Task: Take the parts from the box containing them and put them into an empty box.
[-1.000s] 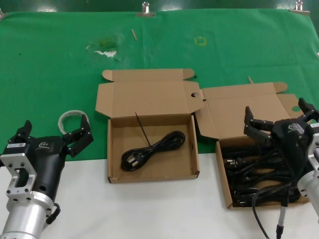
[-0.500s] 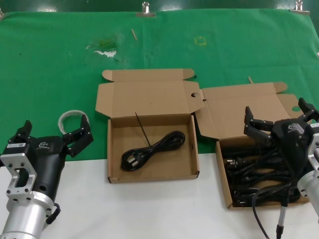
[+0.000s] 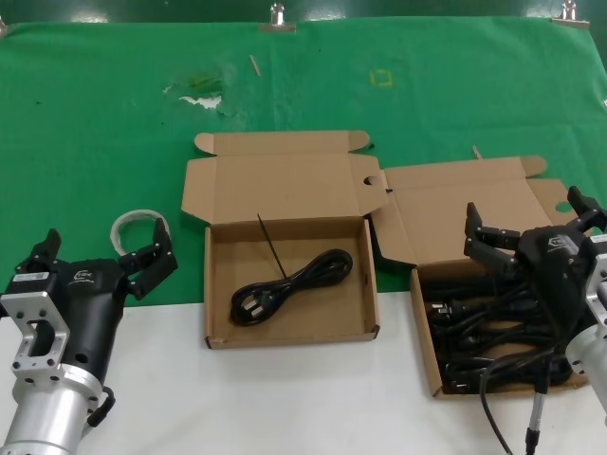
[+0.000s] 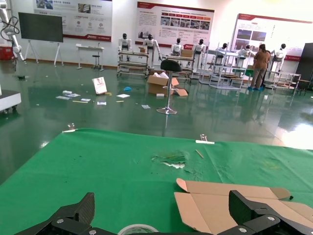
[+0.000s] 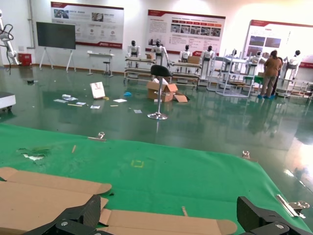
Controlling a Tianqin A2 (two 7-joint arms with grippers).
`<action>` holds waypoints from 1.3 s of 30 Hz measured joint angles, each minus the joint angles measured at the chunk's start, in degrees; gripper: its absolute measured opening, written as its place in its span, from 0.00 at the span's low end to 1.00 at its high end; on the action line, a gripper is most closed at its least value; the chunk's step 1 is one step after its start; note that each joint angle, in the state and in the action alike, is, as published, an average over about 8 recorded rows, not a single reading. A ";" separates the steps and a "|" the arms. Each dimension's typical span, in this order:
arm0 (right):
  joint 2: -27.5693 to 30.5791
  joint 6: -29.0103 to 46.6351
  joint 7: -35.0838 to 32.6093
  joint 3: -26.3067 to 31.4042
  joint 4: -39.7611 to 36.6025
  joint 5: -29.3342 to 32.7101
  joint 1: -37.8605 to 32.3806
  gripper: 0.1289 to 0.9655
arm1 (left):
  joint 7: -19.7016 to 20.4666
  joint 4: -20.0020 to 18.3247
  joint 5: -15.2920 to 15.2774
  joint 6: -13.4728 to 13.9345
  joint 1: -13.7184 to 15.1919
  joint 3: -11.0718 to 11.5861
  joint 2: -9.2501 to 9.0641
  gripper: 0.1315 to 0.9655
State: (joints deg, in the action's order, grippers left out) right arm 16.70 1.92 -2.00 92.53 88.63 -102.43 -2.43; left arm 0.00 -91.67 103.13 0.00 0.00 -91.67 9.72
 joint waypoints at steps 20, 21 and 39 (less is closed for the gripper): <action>0.00 0.00 0.00 0.00 0.00 0.00 0.00 1.00 | 0.00 0.00 0.00 0.00 0.00 0.00 0.00 1.00; 0.00 0.00 0.00 0.00 0.00 0.00 0.00 1.00 | 0.00 0.00 0.00 0.00 0.00 0.00 0.00 1.00; 0.00 0.00 0.00 0.00 0.00 0.00 0.00 1.00 | 0.00 0.00 0.00 0.00 0.00 0.00 0.00 1.00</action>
State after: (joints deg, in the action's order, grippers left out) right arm 16.70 1.92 -2.00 92.53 88.63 -102.43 -2.43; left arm 0.00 -91.67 103.13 0.00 0.00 -91.67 9.72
